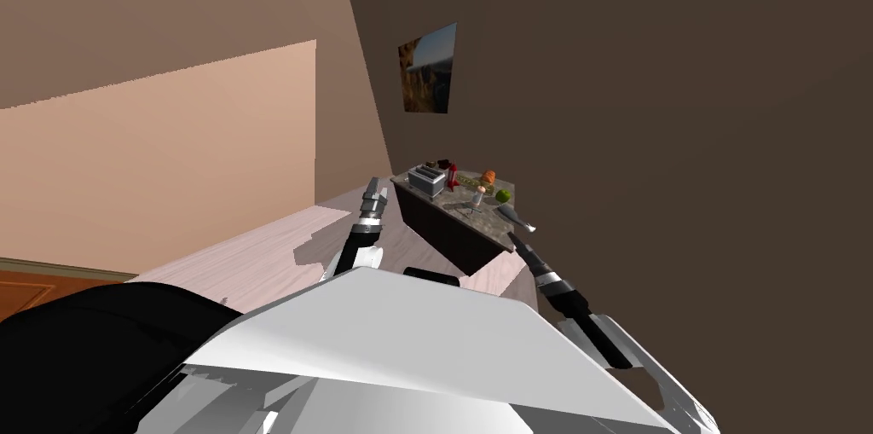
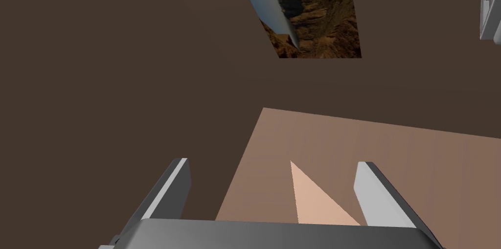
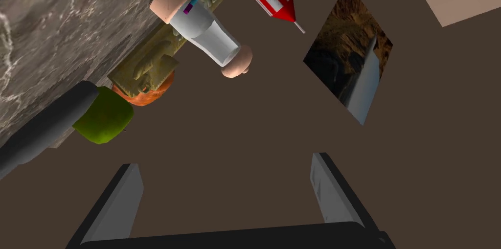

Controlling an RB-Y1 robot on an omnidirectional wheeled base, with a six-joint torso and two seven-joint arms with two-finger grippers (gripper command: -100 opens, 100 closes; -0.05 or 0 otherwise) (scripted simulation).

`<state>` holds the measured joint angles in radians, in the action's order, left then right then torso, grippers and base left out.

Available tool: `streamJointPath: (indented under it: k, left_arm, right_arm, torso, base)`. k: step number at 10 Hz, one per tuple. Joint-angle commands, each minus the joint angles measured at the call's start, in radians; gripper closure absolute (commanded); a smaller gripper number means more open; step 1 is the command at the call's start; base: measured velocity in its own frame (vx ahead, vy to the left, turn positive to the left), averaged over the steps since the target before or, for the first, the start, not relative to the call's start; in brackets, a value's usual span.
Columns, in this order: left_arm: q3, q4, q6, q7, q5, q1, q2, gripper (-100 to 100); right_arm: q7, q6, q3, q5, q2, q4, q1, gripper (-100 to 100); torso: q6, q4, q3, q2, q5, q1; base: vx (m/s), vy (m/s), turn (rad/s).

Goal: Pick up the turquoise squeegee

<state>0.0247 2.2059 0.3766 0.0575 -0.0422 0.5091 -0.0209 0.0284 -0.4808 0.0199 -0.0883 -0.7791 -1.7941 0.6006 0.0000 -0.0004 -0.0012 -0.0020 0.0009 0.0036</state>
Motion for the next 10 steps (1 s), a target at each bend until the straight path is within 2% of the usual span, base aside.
streamJointPath:
  k: [1,2,3,4,5,6,7,8,9,10]
  left_arm:
    - [0.000,0.000,0.000,0.000,0.000,0.000,0.000,0]
    - [0.000,0.000,0.000,0.000,0.000,0.000,0.000,0]
    - [0.000,0.000,0.000,0.000,0.000,0.000,0.000,0]
    - [0.000,0.000,0.000,0.000,0.000,0.000,0.000,0]
    - [0.000,0.000,0.000,0.000,0.000,0.000,0.000,0]
    - [0.000,0.000,0.000,0.000,0.000,0.000,0.000,0]
    - [0.000,0.000,0.000,0.000,0.000,0.000,0.000,0]
    - [0.000,0.000,0.000,0.000,0.000,0.000,0.000,0]
    - [0.000,0.000,0.000,0.000,0.000,0.000,0.000,0]
    - [0.000,0.000,0.000,0.000,0.000,0.000,0.000,0]
  right_arm:
    - [0.004,0.011,-0.005,-0.013,-0.050,0.041,0.010,-100]
    - [0.004,0.011,-0.005,-0.013,-0.067,0.041,0.010,-100]
    - [0.011,0.015,-0.014,-0.026,-0.102,0.086,0.015,-100]
    - [0.011,0.015,-0.014,-0.026,-0.117,0.086,0.015,-100]
    - [0.018,0.020,-0.024,-0.040,-0.154,0.131,0.020,-100]
    - [0.018,0.020,-0.024,-0.040,-0.165,0.131,0.020,-100]
    - [0.026,0.024,-0.034,-0.054,-0.204,0.170,0.025,-100]
    - [0.026,0.024,-0.034,-0.054,-0.212,0.176,0.025,-100]
    - [0.033,0.028,-0.044,-0.068,-0.256,0.221,0.029,-100]
    - [0.033,0.028,-0.044,-0.068,-0.257,0.221,0.029,-100]
  torso:
    - [0.000,0.000,0.000,0.000,0.000,0.000]
    - [0.000,0.000,-0.001,-0.001,0.000,0.001]
    - [0.000,0.000,-0.001,-0.001,0.000,0.001]
    - [0.000,0.000,-0.001,-0.001,0.000,0.002]
    - [0.000,0.000,0.000,-0.001,0.000,0.002]
    - [0.000,0.000,-0.001,-0.001,0.000,0.002]
    - [0.000,0.000,0.000,-0.001,0.000,0.002]
    - [0.000,0.000,-0.001,-0.002,0.001,0.004]
    - [0.000,0.000,-0.001,-0.001,0.001,0.003]
    - [0.000,0.000,-0.001,-0.002,0.001,0.003]
  base:
    - [0.049,0.077,0.129]
    - [0.053,0.066,0.046]
    - [0.054,0.088,0.103]
    - [0.038,0.082,0.054]
    - [0.046,0.090,0.108]
    - [0.043,0.077,0.059]
    - [0.063,0.117,0.124]
    - [0.054,0.098,0.066]
    - [0.057,0.099,0.139]
    - [0.053,0.081,0.069]
